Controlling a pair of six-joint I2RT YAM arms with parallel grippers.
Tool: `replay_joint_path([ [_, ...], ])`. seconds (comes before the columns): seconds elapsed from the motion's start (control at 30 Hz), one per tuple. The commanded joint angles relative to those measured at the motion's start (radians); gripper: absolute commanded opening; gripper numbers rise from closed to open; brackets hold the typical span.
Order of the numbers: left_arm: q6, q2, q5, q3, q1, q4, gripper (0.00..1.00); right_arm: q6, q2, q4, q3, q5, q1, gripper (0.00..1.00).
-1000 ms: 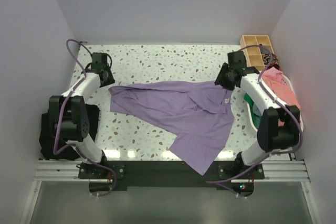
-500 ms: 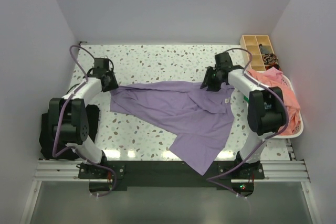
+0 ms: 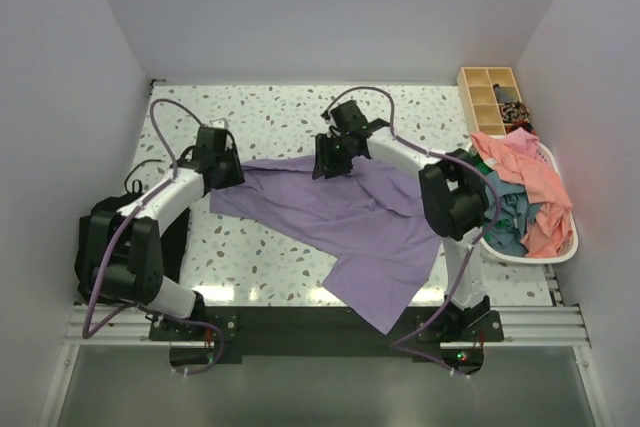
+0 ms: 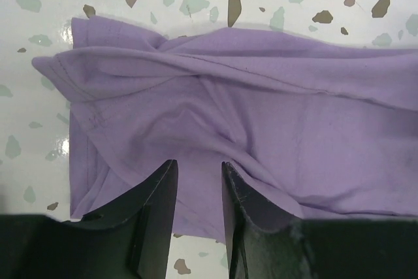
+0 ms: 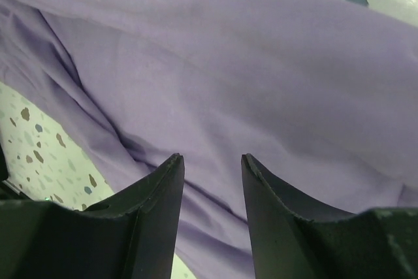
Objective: Fold and stack the t-shirts
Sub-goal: Fold the flattened tshirt in 1/3 of the way
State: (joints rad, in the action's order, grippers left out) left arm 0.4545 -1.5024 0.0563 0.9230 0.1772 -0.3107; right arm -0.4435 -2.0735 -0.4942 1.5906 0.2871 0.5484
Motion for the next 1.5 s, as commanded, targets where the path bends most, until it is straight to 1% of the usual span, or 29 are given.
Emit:
replay_joint_path([
  [0.0, 0.029, 0.060, 0.017, -0.047, 0.002, 0.015, 0.39, 0.028, -0.036, -0.041, 0.120, 0.029, 0.039, 0.45],
  [0.13, 0.091, 0.105, 0.046, -0.125, 0.002, 0.012, 0.39, 0.020, -0.039, -0.037, 0.115, 0.029, 0.051, 0.45],
  [0.27, 0.151, 0.145, 0.060, -0.194, 0.002, 0.061, 0.41, 0.019, -0.031, -0.037, 0.091, 0.024, 0.051, 0.45],
  [0.4, 0.193, 0.142, 0.080, -0.239, 0.002, 0.107, 0.41, 0.028, -0.014, -0.040, 0.066, 0.020, 0.053, 0.45],
  [0.6, 0.237, 0.119, 0.091, -0.262, 0.002, 0.162, 0.42, 0.034, 0.001, -0.041, 0.039, 0.011, 0.051, 0.44],
  [0.83, 0.248, 0.107, 0.140, -0.273, 0.001, 0.206, 0.42, 0.042, 0.006, -0.043, 0.022, 0.007, 0.053, 0.44],
  [1.17, 0.253, 0.051, 0.139, -0.285, 0.001, 0.240, 0.40, 0.042, 0.010, -0.052, 0.011, -0.003, 0.051, 0.44],
  [1.2, 0.253, 0.051, 0.142, -0.286, 0.001, 0.243, 0.39, 0.043, 0.009, -0.053, 0.009, -0.005, 0.051, 0.43],
  [1.27, 0.251, 0.050, 0.143, -0.291, 0.001, 0.254, 0.34, 0.042, 0.013, -0.052, 0.006, -0.005, 0.053, 0.43],
  [1.3, 0.250, 0.051, 0.143, -0.289, 0.001, 0.254, 0.29, 0.043, 0.013, -0.052, 0.005, -0.006, 0.051, 0.43],
  [1.33, 0.247, 0.054, 0.142, -0.286, 0.002, 0.252, 0.17, 0.045, 0.015, -0.053, 0.002, -0.008, 0.051, 0.43],
  [1.4, 0.245, 0.068, 0.148, -0.288, 0.001, 0.252, 0.03, 0.046, 0.019, -0.052, -0.004, -0.012, 0.051, 0.43],
  [1.43, 0.243, 0.076, 0.149, -0.288, 0.001, 0.249, 0.00, 0.048, 0.021, -0.052, -0.014, -0.016, 0.051, 0.43],
  [1.47, 0.240, 0.080, 0.157, -0.286, 0.001, 0.245, 0.00, 0.048, 0.021, -0.050, -0.018, -0.016, 0.051, 0.43],
])
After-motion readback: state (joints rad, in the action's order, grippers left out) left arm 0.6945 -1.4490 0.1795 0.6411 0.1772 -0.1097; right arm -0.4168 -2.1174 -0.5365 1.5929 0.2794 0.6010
